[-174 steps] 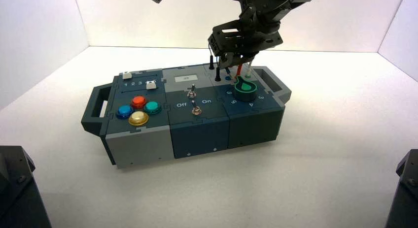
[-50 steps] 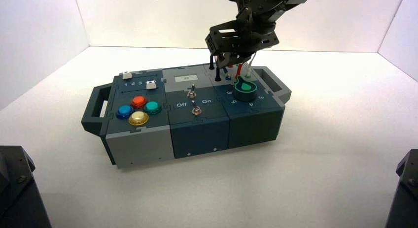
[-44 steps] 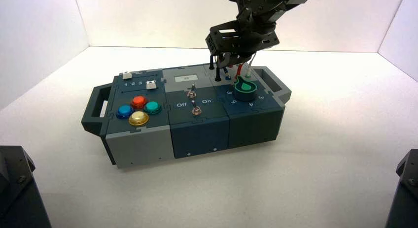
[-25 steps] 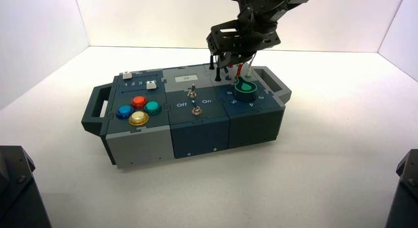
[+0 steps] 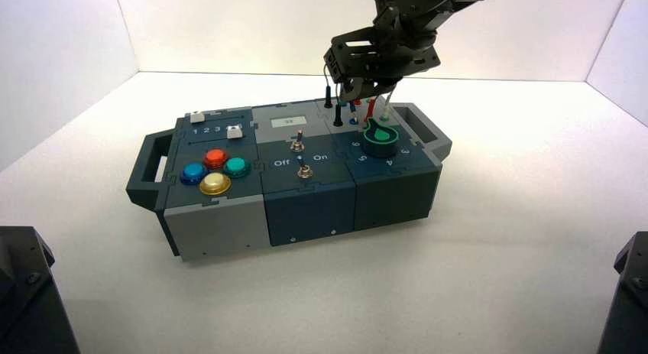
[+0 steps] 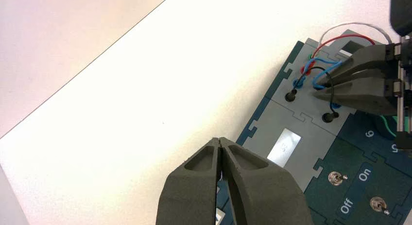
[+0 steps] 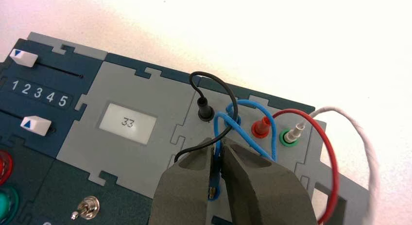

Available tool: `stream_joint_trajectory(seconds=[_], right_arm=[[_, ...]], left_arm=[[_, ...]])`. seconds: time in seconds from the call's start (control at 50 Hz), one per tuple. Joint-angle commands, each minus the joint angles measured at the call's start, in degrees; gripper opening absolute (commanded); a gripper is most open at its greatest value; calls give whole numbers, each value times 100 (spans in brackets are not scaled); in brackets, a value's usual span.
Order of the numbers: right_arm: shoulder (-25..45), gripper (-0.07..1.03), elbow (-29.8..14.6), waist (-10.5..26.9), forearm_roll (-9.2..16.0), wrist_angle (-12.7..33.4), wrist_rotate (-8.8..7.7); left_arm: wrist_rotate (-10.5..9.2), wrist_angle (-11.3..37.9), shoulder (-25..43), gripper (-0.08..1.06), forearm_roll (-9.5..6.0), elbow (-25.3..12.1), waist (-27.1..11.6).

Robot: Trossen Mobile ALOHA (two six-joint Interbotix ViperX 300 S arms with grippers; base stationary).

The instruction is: Insert the blue wire.

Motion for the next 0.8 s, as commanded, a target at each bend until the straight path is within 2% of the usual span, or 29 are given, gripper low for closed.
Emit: stream_joint_trajectory(seconds=[0.02,0.8], right_arm=[[-185,-2,9,-26,-9,18,0],[-290,-2,53,62,-70,-26,-44]], left_arm=[[35,-79,-158,-3,0,-97,44],[35,-123,-158,-3,0,-123,44]])
